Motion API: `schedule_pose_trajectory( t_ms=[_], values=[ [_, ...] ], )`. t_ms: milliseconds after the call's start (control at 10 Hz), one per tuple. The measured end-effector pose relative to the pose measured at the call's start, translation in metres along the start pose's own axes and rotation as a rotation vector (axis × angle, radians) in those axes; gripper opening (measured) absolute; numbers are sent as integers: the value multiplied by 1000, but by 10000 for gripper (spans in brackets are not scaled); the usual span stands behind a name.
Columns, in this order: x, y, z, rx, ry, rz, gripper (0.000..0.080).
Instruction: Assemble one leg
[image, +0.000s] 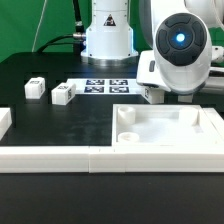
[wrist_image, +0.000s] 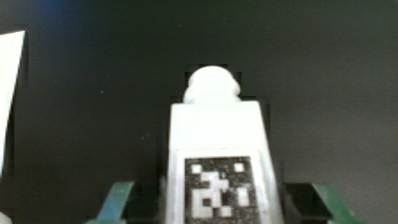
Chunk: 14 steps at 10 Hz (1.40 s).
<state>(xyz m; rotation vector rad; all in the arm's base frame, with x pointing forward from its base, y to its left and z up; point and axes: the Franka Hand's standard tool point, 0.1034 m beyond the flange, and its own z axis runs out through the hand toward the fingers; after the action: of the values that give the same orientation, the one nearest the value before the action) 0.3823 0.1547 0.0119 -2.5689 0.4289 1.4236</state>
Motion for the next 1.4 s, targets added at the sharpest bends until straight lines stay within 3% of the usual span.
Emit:
schedule_pose_trajectory(
  t_ms=[400,600,700,900,1000,1100,1300,1400],
  values=[
    [-45,1,-45,-2,48,-28,290],
    [-43,1,-43,1,66,-27,290],
    [-37,-4,-48,15,163,-34,290],
    [-42,-4,-47,23,304,-42,290],
    [-34,-4,-53,14,400,-54,290],
    [-31,1,-61,-20,495,-81,290],
    [-33,3,-78,-64,608,-128,290],
    [-36,5,-87,-109,702,-178,290]
  ],
)
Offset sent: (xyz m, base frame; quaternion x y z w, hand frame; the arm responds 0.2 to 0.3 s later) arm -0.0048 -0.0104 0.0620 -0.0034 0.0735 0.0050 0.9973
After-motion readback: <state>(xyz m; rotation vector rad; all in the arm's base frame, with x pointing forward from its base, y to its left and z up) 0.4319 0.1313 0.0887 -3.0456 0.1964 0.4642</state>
